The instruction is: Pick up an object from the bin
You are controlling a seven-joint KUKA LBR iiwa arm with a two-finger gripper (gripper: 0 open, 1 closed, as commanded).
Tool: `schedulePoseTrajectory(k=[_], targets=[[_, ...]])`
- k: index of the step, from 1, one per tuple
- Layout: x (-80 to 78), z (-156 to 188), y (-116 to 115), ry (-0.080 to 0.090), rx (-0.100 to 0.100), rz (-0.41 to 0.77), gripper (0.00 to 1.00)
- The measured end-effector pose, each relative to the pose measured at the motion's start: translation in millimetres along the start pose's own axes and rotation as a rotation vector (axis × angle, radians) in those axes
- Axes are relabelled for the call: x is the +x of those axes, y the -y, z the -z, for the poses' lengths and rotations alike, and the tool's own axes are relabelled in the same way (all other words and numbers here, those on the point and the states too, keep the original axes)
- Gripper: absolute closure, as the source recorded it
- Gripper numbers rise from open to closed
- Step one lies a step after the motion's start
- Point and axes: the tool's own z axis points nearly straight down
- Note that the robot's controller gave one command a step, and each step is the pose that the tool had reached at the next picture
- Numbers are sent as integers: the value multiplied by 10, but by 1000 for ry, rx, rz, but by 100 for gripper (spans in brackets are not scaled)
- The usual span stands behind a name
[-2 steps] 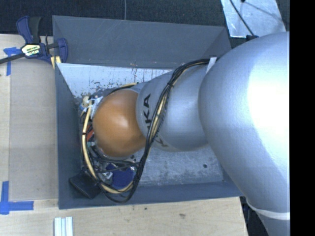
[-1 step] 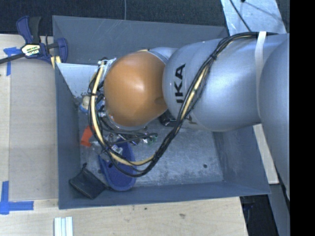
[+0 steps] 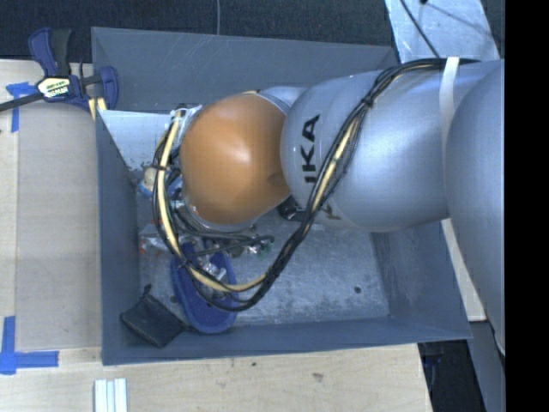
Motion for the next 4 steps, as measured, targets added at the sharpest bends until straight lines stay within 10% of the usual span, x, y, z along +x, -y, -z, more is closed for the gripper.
schedulePoseTrajectory(k=[1,2,3,4], targets=[[188,-761,827,-4,1,-5,0],[-71,-1004,1267,-1,1,2,0],[-92,-952,1272,6,5,2,100],[24,464,1047,8,6,8,100]])
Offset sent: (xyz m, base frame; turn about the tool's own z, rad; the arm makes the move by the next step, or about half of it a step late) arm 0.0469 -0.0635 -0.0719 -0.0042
